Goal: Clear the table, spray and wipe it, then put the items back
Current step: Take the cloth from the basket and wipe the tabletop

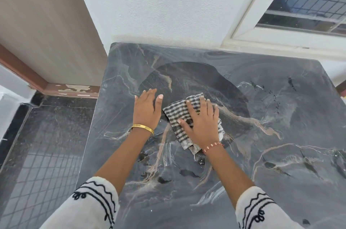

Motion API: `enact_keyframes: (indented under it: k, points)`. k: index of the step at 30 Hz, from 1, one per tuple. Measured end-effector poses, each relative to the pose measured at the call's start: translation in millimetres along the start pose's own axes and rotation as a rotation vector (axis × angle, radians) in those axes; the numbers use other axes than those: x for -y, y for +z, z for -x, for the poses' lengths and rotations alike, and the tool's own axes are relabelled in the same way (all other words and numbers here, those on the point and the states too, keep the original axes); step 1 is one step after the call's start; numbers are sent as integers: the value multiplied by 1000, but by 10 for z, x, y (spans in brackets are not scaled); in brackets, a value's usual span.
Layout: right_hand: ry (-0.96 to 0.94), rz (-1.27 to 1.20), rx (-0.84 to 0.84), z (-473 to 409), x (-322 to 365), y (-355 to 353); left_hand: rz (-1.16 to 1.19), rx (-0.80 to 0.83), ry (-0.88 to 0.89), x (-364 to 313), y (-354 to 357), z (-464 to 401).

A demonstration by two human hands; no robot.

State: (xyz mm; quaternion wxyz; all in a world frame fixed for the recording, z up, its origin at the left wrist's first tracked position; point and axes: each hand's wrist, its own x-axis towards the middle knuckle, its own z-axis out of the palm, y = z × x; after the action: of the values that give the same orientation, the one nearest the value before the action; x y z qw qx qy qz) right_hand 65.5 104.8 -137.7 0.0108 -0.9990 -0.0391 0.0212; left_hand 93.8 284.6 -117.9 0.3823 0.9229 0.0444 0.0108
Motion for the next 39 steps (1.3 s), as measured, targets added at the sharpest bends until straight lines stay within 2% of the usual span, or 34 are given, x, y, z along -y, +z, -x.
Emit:
enact_keyframes:
  k: [4,10,15,18,23,27,28,30,32,39]
  points:
    - [-225,-34,39,-24,38,108,4,33,14,-62,108,-2]
    - [-164,-89,52,-102,54,157,-11,29,4,-74,217,-117]
    - [-26,-128,-21,-285,191,136,-38,24,-5,-95,239,-230]
    - [51,-146,6,-534,287,122,-53,19,-16,-121,235,-308]
    - [47,-156,28,-867,394,69,-61,-15,-17,-155,162,-464]
    - [-42,-502,-23,-775,181,29,-55,2,10,-180,199,-550]
    - [-70,-495,-31,-752,145,27,-54,8,19,-186,213,-560]
    - [-103,-307,-25,-730,168,75,-48,34,39,-172,235,-581]
    - [-70,-222,-16,-734,245,108,-56,74,61,-140,227,-591]
    - [86,-190,-56,-890,385,118,-107,131,119,-31,91,-779]
